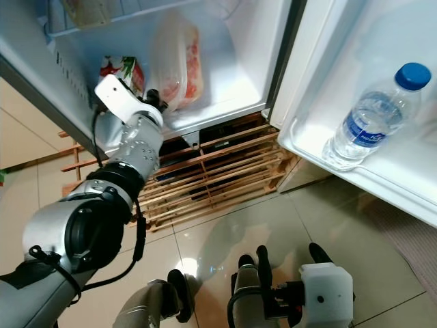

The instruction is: Restocking fridge

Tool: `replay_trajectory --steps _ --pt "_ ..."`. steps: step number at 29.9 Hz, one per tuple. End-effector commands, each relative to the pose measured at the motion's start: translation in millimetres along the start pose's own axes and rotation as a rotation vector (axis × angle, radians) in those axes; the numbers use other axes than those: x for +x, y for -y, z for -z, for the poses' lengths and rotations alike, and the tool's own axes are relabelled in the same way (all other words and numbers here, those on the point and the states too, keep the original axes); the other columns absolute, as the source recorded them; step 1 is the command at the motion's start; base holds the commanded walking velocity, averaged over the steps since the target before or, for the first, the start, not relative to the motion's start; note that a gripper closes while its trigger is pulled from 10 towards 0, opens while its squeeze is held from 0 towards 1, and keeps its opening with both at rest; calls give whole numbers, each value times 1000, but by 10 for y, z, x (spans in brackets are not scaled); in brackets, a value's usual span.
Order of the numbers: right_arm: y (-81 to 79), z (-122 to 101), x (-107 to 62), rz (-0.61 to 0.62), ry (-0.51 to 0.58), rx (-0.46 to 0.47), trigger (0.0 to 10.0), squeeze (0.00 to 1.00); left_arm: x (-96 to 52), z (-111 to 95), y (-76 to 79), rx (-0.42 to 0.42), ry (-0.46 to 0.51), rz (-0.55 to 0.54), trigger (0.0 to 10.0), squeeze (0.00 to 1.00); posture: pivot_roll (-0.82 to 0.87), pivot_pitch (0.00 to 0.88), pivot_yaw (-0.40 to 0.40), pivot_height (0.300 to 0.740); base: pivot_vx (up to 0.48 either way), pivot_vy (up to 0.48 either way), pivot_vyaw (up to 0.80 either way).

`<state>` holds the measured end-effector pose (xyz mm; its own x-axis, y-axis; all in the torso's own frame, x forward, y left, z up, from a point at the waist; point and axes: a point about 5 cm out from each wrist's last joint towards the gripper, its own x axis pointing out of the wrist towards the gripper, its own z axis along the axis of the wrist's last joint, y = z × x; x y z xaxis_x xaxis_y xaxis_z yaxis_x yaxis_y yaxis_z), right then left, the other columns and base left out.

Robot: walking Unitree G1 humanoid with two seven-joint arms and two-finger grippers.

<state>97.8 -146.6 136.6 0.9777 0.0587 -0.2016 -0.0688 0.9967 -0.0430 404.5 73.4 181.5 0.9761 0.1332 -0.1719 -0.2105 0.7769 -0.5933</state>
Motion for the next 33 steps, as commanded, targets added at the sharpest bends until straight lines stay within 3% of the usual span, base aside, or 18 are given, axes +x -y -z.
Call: replay_trajectory --steps 1,8,9,14,17,21,26,30,33 --pt "-9 63 -10 -5 -39 -2 10000 0 -33 65 105 30 -23 37 10000 1000 -459 319 79 740 0 0 0" --pt "-19 75 54 -8 -28 2 10000 0 -105 49 449 78 -13 189 10000 1000 -438 300 85 740 0 0 0" --pt "-22 77 72 -11 -24 2 10000 0 -123 40 521 114 -3 228 10000 0 -433 297 87 740 0 0 0" --pt "-33 79 135 -16 -12 4 10000 0 -159 -2 659 180 30 305 10000 0 -416 288 91 740 0 0 0" --pt "-48 76 185 -20 0 8 10000 0 -196 -106 785 221 104 398 10000 0 -406 282 93 740 0 0 0" --pt "-44 81 213 -22 3 6 10000 0 -229 -134 866 183 111 452 10000 0 -395 275 95 740 0 0 0" --pt "-17 69 312 -23 31 -6 10000 0 -353 -143 1046 231 164 587 10000 0 -376 247 96 740 0 0 0" --pt "-7 54 443 -17 67 -8 10000 0 -395 -140 1033 282 194 645 10000 0 -339 206 107 740 0 0 0" --pt "36 -38 661 45 139 21 10000 0 -442 -60 791 359 191 715 10000 0 -303 157 117 740 0 0 0"
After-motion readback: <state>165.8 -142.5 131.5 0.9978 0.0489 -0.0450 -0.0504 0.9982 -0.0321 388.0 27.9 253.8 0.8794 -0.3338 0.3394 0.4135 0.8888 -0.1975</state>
